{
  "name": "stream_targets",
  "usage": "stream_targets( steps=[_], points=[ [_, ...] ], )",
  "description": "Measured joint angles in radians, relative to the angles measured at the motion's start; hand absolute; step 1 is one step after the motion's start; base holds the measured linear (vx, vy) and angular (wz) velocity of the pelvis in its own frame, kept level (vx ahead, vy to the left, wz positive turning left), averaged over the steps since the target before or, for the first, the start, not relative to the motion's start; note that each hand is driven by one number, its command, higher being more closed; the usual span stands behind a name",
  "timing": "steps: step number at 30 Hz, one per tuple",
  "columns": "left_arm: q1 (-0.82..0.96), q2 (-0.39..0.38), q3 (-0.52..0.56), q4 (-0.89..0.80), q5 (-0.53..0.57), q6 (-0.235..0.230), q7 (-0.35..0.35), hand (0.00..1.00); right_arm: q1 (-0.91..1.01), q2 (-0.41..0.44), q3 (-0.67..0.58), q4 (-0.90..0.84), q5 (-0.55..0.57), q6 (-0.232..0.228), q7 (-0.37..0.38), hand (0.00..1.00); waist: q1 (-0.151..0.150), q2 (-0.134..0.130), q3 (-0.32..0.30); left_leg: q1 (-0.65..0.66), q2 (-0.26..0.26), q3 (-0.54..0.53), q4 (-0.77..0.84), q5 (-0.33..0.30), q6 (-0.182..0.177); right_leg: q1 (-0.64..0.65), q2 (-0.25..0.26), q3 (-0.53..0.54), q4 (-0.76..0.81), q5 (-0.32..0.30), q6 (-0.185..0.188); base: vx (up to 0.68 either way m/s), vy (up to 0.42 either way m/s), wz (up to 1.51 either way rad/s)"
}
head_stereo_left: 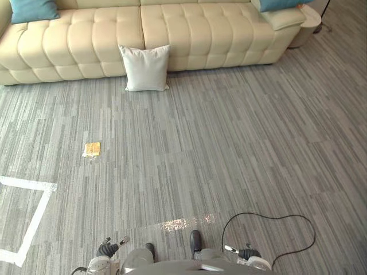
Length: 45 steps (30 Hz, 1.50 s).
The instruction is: Pick up cushions and gather them together orderly.
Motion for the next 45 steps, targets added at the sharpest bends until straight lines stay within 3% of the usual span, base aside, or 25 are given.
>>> stream_targets(
  steps=[1, 3, 4, 7, 10, 11, 12, 14, 15, 16, 20, 22, 23, 24, 26, 29, 31, 33, 35, 38, 39, 40, 42, 43, 45],
  points=[
    [-0.001, -0.002, -0.001, -0.006, 0.005, 0.000, 0.000, 0.00, 0.011, 0.009, -0.015, -0.029, 0.001, 0.000, 0.000, 0.00, -0.001, -0.003, 0.008, 0.015, -0.003, 0.006, 0.035, -0.005, 0.000, -0.067, -0.028, -0.045, 0.211, -0.038, 0.003, 0.09, 0.142, 0.26],
    [0.001, -0.007, 0.009, -0.011, 0.007, 0.000, 0.000, 0.00, 0.036, 0.017, -0.015, -0.071, 0.007, -0.001, 0.000, 0.00, -0.008, 0.002, 0.017, 0.060, -0.004, 0.000, 0.035, -0.031, 0.020, -0.156, -0.064, -0.077, 0.475, -0.032, -0.007, 0.16, 0.176, 0.52],
    [-0.005, -0.007, 0.029, -0.016, 0.012, 0.001, 0.003, 0.00, 0.042, 0.023, -0.016, -0.085, 0.012, -0.009, -0.001, 0.00, -0.011, -0.015, 0.020, 0.090, -0.010, -0.015, 0.033, -0.066, 0.034, -0.209, -0.074, -0.076, 0.608, -0.076, -0.009, 0.20, 0.136, 0.48],
    [-0.004, -0.005, 0.059, -0.015, 0.015, 0.008, 0.005, 0.00, 0.042, 0.034, -0.015, -0.098, 0.012, -0.009, 0.000, 0.00, -0.008, -0.035, 0.021, 0.147, -0.014, -0.032, 0.001, -0.081, 0.034, -0.274, -0.065, -0.097, 0.682, -0.172, -0.025, 0.26, 0.034, 0.22],
    [-0.019, -0.026, 0.069, -0.013, 0.016, 0.010, 0.008, 0.00, 0.023, 0.021, -0.016, -0.106, 0.013, -0.009, 0.001, 0.00, -0.026, -0.007, 0.033, 0.221, 0.008, -0.040, -0.091, -0.080, 0.033, -0.363, -0.007, -0.174, 0.543, -0.185, -0.083, 0.40, -0.039, 0.19],
    [-0.033, -0.043, 0.068, -0.013, 0.016, 0.010, 0.008, 0.00, 0.012, 0.011, -0.015, -0.106, 0.013, -0.008, 0.002, 0.00, -0.039, 0.022, 0.049, 0.256, 0.037, -0.045, -0.129, -0.075, 0.024, -0.385, 0.039, -0.207, 0.432, -0.148, -0.117, 0.47, -0.071, 0.39],
    [-0.053, -0.054, 0.055, -0.009, 0.016, 0.010, 0.007, 0.00, 0.012, 0.012, -0.014, -0.105, 0.012, -0.008, 0.001, 0.00, -0.050, 0.029, 0.059, 0.272, 0.050, -0.063, -0.138, -0.067, 0.009, -0.409, 0.074, -0.210, 0.277, -0.069, -0.124, 0.50, -0.084, 0.46],
    [-0.058, -0.067, 0.047, -0.009, 0.017, 0.010, 0.003, 0.00, 0.039, 0.024, -0.014, -0.102, 0.012, 0.000, 0.002, 0.00, -0.055, 0.005, 0.055, 0.313, 0.039, -0.085, -0.147, -0.067, -0.018, -0.390, 0.084, -0.190, 0.034, 0.065, -0.129, 0.60, -0.158, 0.58],
    [-0.061, -0.073, 0.046, -0.007, 0.019, 0.010, 0.002, 0.00, 0.057, 0.035, -0.022, -0.101, 0.013, 0.001, 0.001, 0.00, -0.064, -0.004, 0.056, 0.354, 0.042, -0.107, -0.156, -0.065, -0.045, -0.357, 0.079, -0.179, -0.007, 0.278, -0.204, 0.85, -0.292, 0.57],
    [-0.098, -0.101, 0.049, 0.008, 0.034, 0.006, -0.003, 0.00, 0.023, 0.036, -0.045, -0.101, 0.012, -0.001, 0.000, 0.00, -0.063, 0.030, 0.082, 0.360, 0.066, -0.103, -0.140, 0.019, -0.110, -0.385, 0.079, -0.200, 0.133, 0.174, -0.247, 0.69, -0.275, 0.41],
    [-0.098, -0.132, 0.084, -0.004, 0.048, -0.002, -0.002, 0.00, 0.029, 0.039, -0.053, -0.111, 0.013, -0.002, 0.001, 0.00, -0.079, 0.034, 0.080, 0.329, 0.089, -0.099, 0.018, 0.196, -0.107, -0.334, 0.072, -0.225, 0.233, 0.024, -0.257, 0.47, -0.245, 0.23],
    [-0.098, -0.144, 0.096, -0.033, 0.048, -0.001, -0.003, 0.00, 0.045, 0.039, -0.049, -0.144, 0.014, 0.000, 0.000, 0.00, -0.077, 0.042, 0.081, 0.193, 0.129, -0.129, 0.322, 0.324, -0.137, -0.266, 0.095, -0.229, 0.214, -0.048, -0.237, 0.49, -0.237, 0.22],
    [-0.095, -0.152, 0.124, -0.047, 0.048, -0.001, -0.004, 0.00, 0.052, 0.037, -0.049, -0.150, 0.018, -0.001, -0.002, 0.00, -0.073, 0.050, 0.078, 0.114, 0.163, -0.136, 0.506, 0.318, -0.154, -0.220, 0.117, -0.230, 0.196, -0.070, -0.241, 0.41, -0.162, 0.05],
    [-0.095, -0.153, 0.137, -0.055, 0.047, 0.000, -0.004, 0.00, 0.054, 0.036, -0.049, -0.151, 0.028, -0.001, -0.002, 0.00, -0.072, 0.050, 0.077, 0.081, 0.180, -0.126, 0.584, 0.313, -0.160, -0.196, 0.127, -0.229, 0.187, -0.079, -0.246, 0.40, -0.127, -0.11],
    [-0.095, -0.155, 0.158, -0.082, 0.044, 0.000, -0.004, 0.00, 0.069, 0.034, -0.042, -0.154, 0.042, -0.005, -0.003, 0.00, -0.053, 0.049, 0.078, -0.021, 0.237, -0.049, 0.755, 0.268, -0.138, -0.106, 0.148, -0.217, 0.167, -0.121, -0.269, 0.38, -0.081, -0.19],
    [-0.094, -0.156, 0.164, -0.122, 0.038, -0.001, -0.003, 0.00, 0.084, 0.023, -0.021, -0.153, 0.049, -0.004, -0.006, 0.00, -0.024, 0.043, 0.077, -0.177, 0.263, 0.049, 0.816, 0.155, -0.079, 0.024, 0.153, -0.174, 0.105, -0.149, -0.257, 0.32, 0.000, -0.21],
    [-0.093, -0.154, 0.167, -0.134, 0.035, -0.002, -0.001, 0.00, 0.089, 0.019, -0.017, -0.153, 0.051, -0.002, -0.006, 0.00, -0.015, 0.042, 0.075, -0.249, 0.265, 0.091, 0.770, 0.104, -0.066, 0.081, 0.151, -0.158, 0.063, -0.150, -0.248, 0.35, 0.058, -0.27],
    [-0.093, -0.146, 0.164, -0.140, 0.035, -0.006, 0.000, 0.00, 0.089, 0.021, -0.010, -0.154, 0.052, 0.000, -0.006, 0.00, -0.007, 0.026, 0.072, -0.305, 0.234, 0.154, 0.569, 0.055, -0.049, 0.156, 0.126, -0.129, 0.021, -0.155, -0.218, 0.44, 0.127, -0.34],
    [-0.097, -0.145, 0.164, -0.142, 0.035, -0.013, 0.000, 0.00, 0.081, 0.032, -0.016, -0.153, 0.053, -0.001, -0.005, 0.00, 0.018, 0.007, 0.075, -0.324, 0.181, 0.159, 0.357, 0.064, -0.052, 0.213, 0.093, -0.088, -0.004, -0.167, -0.195, 0.49, 0.185, -0.54],
    [-0.089, -0.137, 0.161, -0.139, 0.035, -0.013, 0.002, 0.00, 0.061, 0.049, -0.011, -0.147, 0.051, -0.004, -0.005, 0.00, 0.043, -0.005, 0.054, -0.337, 0.139, 0.161, 0.074, 0.180, -0.050, 0.292, 0.050, -0.032, -0.058, -0.208, -0.127, 0.50, 0.285, -0.59],
    [-0.078, -0.131, 0.162, -0.136, 0.033, -0.013, 0.001, 0.00, 0.060, 0.061, -0.011, -0.143, 0.051, -0.005, -0.004, 0.00, 0.049, -0.021, 0.037, -0.333, 0.128, 0.161, 0.096, 0.261, -0.016, 0.309, 0.029, -0.002, -0.067, -0.227, -0.110, 0.50, 0.344, -0.62],
    [-0.074, -0.126, 0.162, -0.137, 0.033, -0.014, 0.001, 0.00, 0.059, 0.074, -0.012, -0.141, 0.050, -0.004, -0.003, 0.00, 0.048, -0.024, 0.019, -0.336, 0.115, 0.160, 0.106, 0.275, -0.001, 0.309, 0.013, 0.006, -0.064, -0.233, -0.107, 0.54, 0.350, -0.46],
    [-0.074, -0.093, 0.155, -0.123, 0.035, -0.011, 0.000, 0.00, 0.059, 0.132, -0.020, -0.138, 0.048, -0.006, 0.000, 0.00, 0.041, -0.082, -0.014, -0.328, 0.065, 0.194, 0.159, 0.201, 0.047, 0.258, -0.057, 0.042, 0.067, -0.229, -0.109, 0.55, 0.328, -0.21],
    [-0.075, -0.090, 0.154, -0.114, 0.035, -0.011, 0.000, 0.00, 0.058, 0.133, -0.021, -0.134, 0.047, -0.005, 0.001, 0.00, 0.042, -0.086, -0.018, -0.316, 0.058, 0.200, 0.170, 0.180, 0.055, 0.244, -0.065, 0.054, 0.123, -0.226, -0.104, 0.54, 0.329, -0.03],
    [-0.081, -0.082, 0.135, -0.095, 0.035, -0.007, 0.000, 0.00, 0.054, 0.132, -0.024, -0.134, 0.044, -0.005, 0.001, 0.00, 0.038, -0.090, -0.018, -0.257, 0.032, 0.208, 0.174, 0.129, 0.073, 0.186, -0.095, 0.065, 0.337, -0.180, -0.038, 0.52, 0.302, 0.08]
  ],
)
